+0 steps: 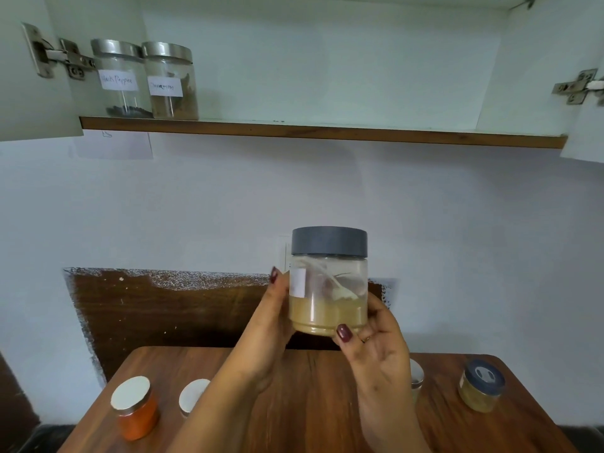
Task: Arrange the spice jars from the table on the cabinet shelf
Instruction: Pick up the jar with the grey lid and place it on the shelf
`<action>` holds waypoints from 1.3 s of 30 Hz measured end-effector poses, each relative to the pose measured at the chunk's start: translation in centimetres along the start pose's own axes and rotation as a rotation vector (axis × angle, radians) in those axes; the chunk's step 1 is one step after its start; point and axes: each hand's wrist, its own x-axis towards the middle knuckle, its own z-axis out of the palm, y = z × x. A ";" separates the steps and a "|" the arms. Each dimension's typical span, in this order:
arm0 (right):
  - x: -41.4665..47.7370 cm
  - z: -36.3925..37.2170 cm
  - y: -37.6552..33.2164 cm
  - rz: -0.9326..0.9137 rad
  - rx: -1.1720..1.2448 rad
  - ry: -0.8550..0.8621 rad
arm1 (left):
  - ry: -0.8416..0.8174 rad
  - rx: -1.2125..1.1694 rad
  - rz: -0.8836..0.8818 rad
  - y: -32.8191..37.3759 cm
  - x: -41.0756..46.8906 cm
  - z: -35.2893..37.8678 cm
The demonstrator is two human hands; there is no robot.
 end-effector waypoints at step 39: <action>-0.6 1.0 -0.1 -0.029 -0.175 -0.026 | 0.164 0.173 0.074 1.0 -0.4 0.7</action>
